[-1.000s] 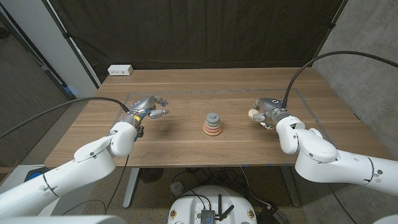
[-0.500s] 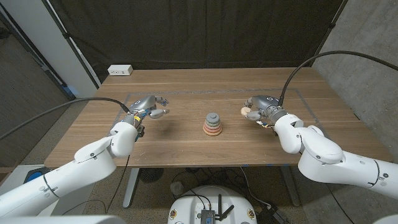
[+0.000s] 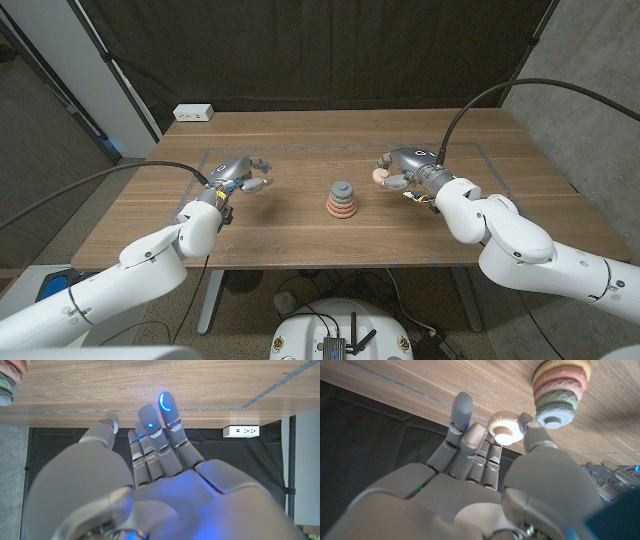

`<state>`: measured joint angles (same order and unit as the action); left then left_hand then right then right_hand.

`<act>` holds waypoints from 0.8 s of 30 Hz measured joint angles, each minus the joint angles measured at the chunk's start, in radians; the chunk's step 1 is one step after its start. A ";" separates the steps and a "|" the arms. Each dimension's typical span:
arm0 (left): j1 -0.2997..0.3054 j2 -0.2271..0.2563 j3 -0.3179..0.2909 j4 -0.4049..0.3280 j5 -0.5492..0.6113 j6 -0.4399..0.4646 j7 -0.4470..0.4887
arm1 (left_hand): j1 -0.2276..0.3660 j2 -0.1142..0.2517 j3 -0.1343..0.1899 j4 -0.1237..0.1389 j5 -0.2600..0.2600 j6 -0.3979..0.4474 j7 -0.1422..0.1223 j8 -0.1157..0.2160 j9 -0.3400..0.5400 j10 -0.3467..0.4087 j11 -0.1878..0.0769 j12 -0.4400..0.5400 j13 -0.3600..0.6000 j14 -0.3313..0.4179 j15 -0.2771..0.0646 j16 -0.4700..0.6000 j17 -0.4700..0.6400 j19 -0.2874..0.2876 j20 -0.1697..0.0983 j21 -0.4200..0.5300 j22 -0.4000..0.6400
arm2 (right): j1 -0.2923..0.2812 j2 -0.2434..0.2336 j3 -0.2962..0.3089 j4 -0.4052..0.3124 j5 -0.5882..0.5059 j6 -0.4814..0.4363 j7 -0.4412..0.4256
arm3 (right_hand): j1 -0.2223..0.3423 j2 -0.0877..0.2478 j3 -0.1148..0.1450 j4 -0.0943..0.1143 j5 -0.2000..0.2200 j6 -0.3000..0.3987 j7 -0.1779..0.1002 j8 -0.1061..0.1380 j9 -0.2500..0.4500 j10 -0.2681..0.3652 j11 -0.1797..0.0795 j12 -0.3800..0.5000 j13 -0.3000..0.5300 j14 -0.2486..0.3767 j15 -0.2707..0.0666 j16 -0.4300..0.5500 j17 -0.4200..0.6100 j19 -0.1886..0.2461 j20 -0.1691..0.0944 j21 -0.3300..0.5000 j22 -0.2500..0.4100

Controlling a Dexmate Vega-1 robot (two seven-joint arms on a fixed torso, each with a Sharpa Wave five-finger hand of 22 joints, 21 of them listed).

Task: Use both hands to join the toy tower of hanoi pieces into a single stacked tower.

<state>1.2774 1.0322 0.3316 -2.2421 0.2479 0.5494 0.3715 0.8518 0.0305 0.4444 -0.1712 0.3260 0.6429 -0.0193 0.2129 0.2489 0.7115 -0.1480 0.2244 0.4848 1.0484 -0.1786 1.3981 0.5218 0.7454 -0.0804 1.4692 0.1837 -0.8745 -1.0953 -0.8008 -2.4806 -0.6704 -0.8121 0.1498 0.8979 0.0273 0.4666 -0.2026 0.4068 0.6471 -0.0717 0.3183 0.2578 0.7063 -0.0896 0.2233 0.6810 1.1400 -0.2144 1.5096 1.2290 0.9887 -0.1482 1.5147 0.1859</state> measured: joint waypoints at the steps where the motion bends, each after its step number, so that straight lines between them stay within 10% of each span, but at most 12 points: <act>1: 0.002 0.000 -0.001 0.000 0.000 0.000 0.000 | 0.000 0.000 0.000 0.000 0.000 0.000 0.000 0.000 0.000 0.000 0.000 0.000 0.000 0.000 0.000 0.000 0.000 0.000 0.000 0.003 0.000 | 0.000 0.000 0.000 0.000 -0.003 0.004 0.003 | 0.000 0.000 0.000 0.000 0.000 0.000 0.000 0.000 0.000 0.000 0.000 0.000 0.000 0.000 0.000 0.000 0.000 0.000 0.000 0.000 0.000; 24: 0.029 0.002 -0.016 -0.002 0.017 -0.010 0.019 | 0.000 0.000 0.000 0.000 0.000 0.000 0.000 -0.008 0.000 -0.006 0.006 0.000 0.000 0.000 0.000 0.003 -0.005 0.000 0.000 0.007 0.000 | -0.034 0.155 0.083 0.062 -0.134 0.176 0.119 | 0.000 0.000 0.004 -0.004 -0.001 0.000 0.000 -0.001 -0.005 0.000 0.000 -0.008 0.002 0.000 0.000 0.011 -0.002 0.005 -0.005 -0.008 0.000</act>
<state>1.3063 1.0345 0.3151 -2.2438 0.2646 0.5395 0.3909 0.8518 0.0305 0.4445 -0.1710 0.3260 0.6429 -0.0195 0.2052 0.2487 0.7059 -0.1424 0.2244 0.4846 1.0484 -0.1786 1.4015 0.5168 0.7454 -0.0804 1.4758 0.1837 -0.9084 -0.9403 -0.7181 -2.4187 -0.8048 -0.6357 0.2685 0.8982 0.0271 0.4707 -0.2066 0.4055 0.6470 -0.0718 0.3169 0.2528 0.7061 -0.0898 0.2150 0.6835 1.1401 -0.2144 1.5208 1.2266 0.9942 -0.1536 1.5072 0.1860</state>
